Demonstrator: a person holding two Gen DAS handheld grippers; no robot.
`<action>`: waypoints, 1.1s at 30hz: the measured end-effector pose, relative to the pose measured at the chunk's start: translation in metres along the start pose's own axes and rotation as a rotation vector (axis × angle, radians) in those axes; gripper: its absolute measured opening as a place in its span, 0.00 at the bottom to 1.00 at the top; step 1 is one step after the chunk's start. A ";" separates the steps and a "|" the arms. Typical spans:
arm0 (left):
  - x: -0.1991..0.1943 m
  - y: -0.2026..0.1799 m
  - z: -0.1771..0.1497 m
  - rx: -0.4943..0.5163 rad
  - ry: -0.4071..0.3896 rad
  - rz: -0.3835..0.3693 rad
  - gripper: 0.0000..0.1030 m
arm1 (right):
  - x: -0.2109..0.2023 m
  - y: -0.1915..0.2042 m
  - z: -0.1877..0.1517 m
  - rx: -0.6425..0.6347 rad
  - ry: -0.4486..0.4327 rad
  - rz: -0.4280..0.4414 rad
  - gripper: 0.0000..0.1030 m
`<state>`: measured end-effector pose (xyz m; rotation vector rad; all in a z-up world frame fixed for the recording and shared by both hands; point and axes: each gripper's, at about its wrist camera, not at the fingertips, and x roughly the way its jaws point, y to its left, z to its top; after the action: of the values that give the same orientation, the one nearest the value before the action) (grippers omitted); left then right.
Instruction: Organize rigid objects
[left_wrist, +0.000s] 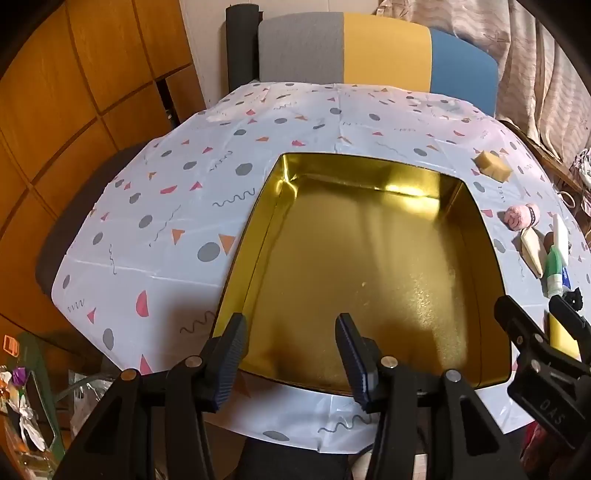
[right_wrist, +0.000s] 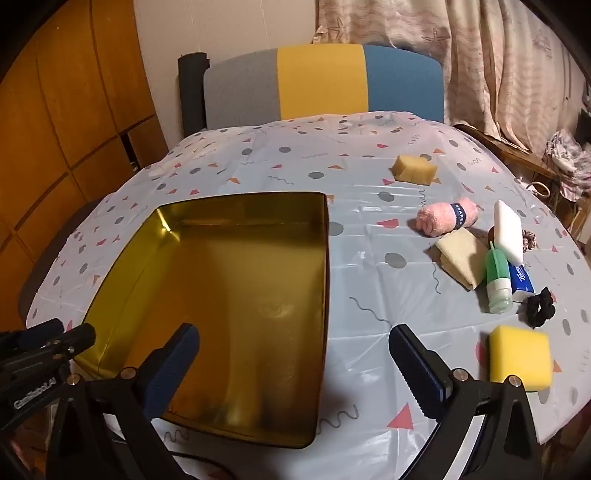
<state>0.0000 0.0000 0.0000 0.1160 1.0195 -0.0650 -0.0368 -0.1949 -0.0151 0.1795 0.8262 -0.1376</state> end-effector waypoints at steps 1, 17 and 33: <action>0.000 0.000 0.000 0.000 -0.003 -0.003 0.49 | 0.000 0.000 0.000 -0.005 -0.003 -0.007 1.00; 0.001 0.000 -0.003 0.013 0.000 0.016 0.49 | 0.000 0.006 -0.003 -0.044 0.010 -0.012 1.00; 0.000 -0.002 -0.003 0.024 -0.006 0.021 0.49 | 0.002 0.003 -0.002 -0.046 0.013 -0.022 1.00</action>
<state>-0.0026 -0.0016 -0.0016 0.1488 1.0115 -0.0587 -0.0366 -0.1914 -0.0175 0.1280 0.8439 -0.1382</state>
